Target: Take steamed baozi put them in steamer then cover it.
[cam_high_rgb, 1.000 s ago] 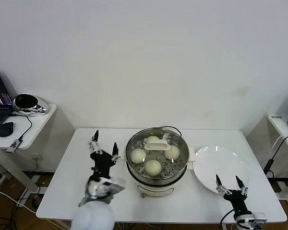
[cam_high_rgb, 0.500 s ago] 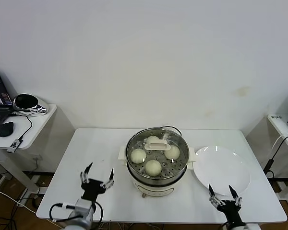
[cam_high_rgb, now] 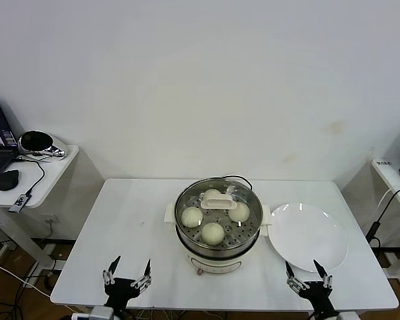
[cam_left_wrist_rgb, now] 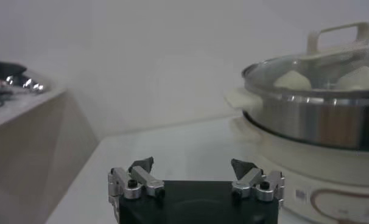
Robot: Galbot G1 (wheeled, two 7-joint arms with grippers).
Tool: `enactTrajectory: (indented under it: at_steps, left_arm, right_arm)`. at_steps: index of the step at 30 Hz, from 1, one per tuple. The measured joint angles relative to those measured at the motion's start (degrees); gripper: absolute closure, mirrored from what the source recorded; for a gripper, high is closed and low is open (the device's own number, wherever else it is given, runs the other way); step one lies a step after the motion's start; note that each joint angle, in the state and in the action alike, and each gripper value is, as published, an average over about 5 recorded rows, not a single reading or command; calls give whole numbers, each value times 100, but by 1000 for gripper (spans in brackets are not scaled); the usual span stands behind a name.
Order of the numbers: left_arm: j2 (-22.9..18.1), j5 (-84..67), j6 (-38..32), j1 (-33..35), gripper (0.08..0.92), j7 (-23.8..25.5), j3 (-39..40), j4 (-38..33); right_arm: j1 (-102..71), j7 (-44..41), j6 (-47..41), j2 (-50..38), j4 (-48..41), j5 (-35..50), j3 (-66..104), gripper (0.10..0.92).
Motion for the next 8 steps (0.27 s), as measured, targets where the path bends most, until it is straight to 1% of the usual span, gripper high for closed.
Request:
enactTrajectory:
  at_steps: [8]
  left_arm:
    - [-52,64,-76,339,177,-20,56,-65]
  right_arm:
    - [12,59,-138,-59,-2,-43,-36,203]
